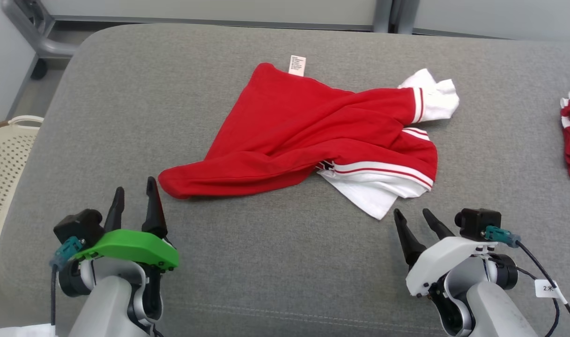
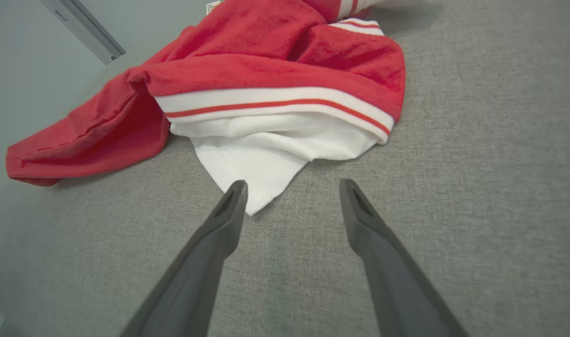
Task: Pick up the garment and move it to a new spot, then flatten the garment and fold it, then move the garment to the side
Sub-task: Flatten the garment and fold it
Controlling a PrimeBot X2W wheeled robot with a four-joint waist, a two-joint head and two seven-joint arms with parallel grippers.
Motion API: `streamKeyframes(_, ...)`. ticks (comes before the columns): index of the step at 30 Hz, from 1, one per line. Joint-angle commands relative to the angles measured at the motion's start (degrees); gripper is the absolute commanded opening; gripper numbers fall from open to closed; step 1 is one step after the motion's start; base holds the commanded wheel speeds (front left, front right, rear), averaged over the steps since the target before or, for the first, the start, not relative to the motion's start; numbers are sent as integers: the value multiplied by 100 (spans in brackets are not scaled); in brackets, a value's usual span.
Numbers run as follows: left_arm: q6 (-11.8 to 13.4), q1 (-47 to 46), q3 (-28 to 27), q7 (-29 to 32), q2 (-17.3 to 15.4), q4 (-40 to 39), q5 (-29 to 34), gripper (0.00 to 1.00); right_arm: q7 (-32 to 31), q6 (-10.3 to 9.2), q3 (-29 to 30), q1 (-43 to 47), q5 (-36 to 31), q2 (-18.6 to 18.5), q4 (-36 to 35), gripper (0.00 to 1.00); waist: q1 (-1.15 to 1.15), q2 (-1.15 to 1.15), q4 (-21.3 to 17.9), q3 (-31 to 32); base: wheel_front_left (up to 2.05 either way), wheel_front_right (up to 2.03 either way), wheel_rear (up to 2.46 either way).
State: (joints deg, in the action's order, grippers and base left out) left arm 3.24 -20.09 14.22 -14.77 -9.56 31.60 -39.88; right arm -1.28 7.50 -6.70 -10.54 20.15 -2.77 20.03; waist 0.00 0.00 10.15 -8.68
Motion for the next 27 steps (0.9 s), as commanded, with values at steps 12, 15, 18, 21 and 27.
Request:
streamKeyframes(12,216,727,276,-9,198,-1133,290,100,-262,-2,238,-865,-116,-24,1630,100,0,0,758,204,0,0,0)
streamKeyframes(15,269,818,293,27,174,-1292,302,100,-342,-2,191,-1049,-203,-23,2023,100,0,0,786,218,0,0,0)
streamKeyframes(18,313,877,303,49,161,-1433,289,100,-368,-2,141,-1257,-390,-21,2372,82,0,0,783,208,0,0,0)
streamKeyframes(21,339,925,299,60,141,-1538,273,100,-287,-2,26,-1417,-409,-19,2602,25,0,0,753,189,0,0,0)
streamKeyframes(27,397,956,264,65,94,-1662,242,100,-43,-7,7,-1649,-560,-34,2953,0,0,0,588,150,0,0,0)
